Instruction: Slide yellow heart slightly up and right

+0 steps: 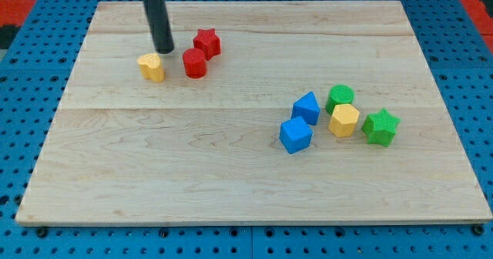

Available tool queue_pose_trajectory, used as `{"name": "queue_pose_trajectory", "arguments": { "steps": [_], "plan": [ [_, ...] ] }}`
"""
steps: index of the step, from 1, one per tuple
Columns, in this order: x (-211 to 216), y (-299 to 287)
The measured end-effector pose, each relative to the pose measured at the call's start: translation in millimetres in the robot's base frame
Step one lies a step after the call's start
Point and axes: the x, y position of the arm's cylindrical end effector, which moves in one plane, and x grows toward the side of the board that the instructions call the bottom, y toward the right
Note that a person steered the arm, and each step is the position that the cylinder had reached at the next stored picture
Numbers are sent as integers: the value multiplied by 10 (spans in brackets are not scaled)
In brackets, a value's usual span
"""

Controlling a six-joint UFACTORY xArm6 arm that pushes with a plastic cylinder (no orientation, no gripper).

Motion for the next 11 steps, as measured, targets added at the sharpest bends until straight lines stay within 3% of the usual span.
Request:
{"name": "queue_pose_trajectory", "arguments": {
  "steps": [2,3,4,5,6,8,9,10,11],
  "plan": [
    [1156,207],
    [660,-163],
    [592,-405],
    [1346,-656],
    [1686,1],
    [1127,-509],
    [1059,-540],
    [747,-1400],
    [754,-569]
  ]
}}
